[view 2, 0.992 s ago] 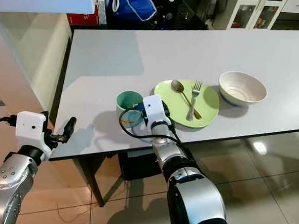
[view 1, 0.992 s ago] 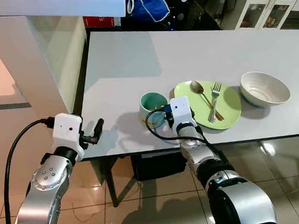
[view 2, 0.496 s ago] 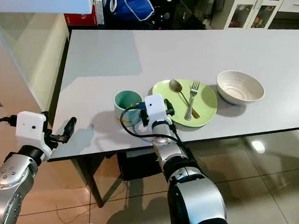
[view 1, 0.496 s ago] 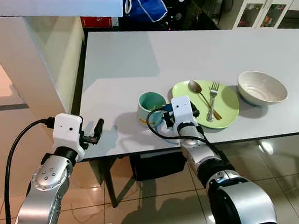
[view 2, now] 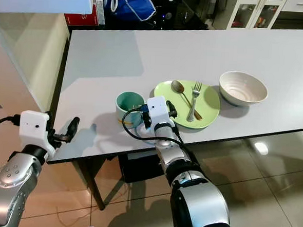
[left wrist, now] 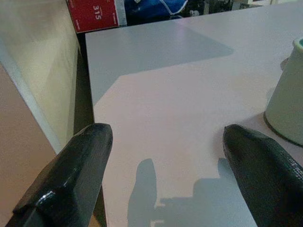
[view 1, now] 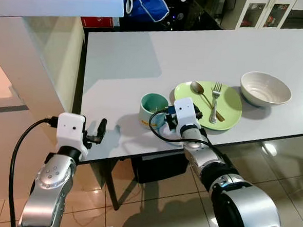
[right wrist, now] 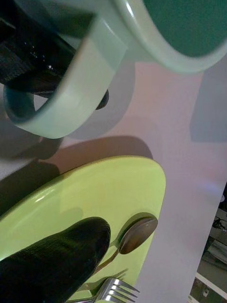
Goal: Setting the table
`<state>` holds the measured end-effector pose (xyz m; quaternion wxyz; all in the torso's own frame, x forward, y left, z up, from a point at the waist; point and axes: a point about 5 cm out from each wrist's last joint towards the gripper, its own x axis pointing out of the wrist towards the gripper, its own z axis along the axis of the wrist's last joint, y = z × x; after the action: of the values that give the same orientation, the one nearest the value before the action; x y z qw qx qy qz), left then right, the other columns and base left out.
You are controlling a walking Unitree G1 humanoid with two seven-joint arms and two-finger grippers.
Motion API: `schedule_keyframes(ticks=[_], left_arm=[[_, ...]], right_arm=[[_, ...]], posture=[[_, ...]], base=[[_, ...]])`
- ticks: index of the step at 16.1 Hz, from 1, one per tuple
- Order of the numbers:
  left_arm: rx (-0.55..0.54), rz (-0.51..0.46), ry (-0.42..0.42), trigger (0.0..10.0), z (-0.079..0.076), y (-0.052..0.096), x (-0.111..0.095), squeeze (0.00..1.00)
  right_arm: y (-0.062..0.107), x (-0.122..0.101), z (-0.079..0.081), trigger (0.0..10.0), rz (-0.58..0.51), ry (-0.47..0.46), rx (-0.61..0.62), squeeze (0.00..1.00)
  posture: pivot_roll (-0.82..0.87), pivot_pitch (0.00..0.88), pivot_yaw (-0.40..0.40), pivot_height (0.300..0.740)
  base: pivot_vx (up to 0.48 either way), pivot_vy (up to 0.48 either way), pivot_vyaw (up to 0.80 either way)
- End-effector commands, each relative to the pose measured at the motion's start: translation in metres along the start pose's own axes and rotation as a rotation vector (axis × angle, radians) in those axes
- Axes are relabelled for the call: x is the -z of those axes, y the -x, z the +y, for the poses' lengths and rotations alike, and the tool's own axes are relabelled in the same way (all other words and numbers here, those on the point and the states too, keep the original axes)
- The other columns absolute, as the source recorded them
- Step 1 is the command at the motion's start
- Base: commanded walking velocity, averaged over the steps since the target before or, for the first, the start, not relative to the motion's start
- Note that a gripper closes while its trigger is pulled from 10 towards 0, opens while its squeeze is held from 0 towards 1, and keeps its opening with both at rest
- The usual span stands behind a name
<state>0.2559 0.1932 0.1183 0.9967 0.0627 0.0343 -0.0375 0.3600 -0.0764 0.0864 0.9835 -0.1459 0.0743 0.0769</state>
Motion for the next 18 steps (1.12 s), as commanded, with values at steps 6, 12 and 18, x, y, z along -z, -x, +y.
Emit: schedule_keyframes(ticks=[6,12,18], left_arm=[[-0.006,-0.015,-0.017,10.0,-0.001,-0.002,-0.001,0.0],[-0.008,-0.012,-0.011,10.0,-0.003,-0.001,0.001,0.0],[-0.011,-0.009,-0.008,10.0,-0.003,0.0,0.002,0.0]], right_arm=[[0.002,-0.001,0.007,10.0,-0.01,-0.096,-0.031,0.0],[0.002,-0.002,0.004,10.0,-0.037,-0.009,-0.034,0.0],[0.003,0.004,-0.001,10.0,-0.046,0.233,-0.039,0.0]], posture=[[0.14,0.007,0.012,0.74],[0.14,0.017,0.01,0.74],[0.14,0.028,0.011,0.74]], base=[[0.0,0.0,0.0],[0.0,0.0,0.0],[0.0,0.0,0.0]])
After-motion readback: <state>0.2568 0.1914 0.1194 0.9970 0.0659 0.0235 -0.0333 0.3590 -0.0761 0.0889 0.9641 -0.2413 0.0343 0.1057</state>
